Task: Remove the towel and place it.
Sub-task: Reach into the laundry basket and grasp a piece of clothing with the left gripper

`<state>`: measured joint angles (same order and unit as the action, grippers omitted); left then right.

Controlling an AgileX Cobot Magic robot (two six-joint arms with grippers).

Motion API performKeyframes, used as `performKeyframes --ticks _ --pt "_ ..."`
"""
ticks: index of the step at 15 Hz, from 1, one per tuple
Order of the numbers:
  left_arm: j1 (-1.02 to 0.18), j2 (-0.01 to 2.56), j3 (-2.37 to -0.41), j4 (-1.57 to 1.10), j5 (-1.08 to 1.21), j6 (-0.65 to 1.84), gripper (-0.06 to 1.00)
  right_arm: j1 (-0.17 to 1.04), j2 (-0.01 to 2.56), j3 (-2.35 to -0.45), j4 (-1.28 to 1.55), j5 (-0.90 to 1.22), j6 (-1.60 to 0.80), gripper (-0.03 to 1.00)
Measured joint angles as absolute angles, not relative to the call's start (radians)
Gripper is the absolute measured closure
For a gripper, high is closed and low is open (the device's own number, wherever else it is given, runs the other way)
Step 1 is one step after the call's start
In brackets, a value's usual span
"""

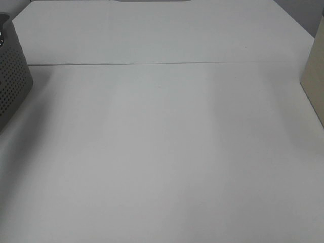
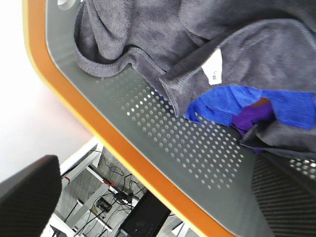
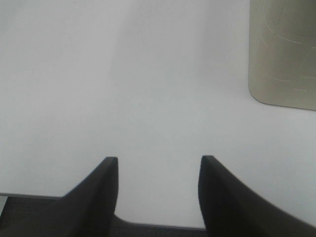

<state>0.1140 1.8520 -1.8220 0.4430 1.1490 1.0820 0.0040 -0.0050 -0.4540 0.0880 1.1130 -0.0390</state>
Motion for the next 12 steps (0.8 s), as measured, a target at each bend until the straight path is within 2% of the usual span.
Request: performKeyframes --ticks 5,12 --pt "0.234 1.994 -1.827 0.448 1.037 1.208 -0.05 0.004 -0.005 -0.454 0.089 1.113 -0.039 0.47" --pt "0.247 2.158 -1.828 0.431 0.929 1.302 -0.05 0.004 -0.005 -0.454 0.089 1.113 -0.039 0.47"
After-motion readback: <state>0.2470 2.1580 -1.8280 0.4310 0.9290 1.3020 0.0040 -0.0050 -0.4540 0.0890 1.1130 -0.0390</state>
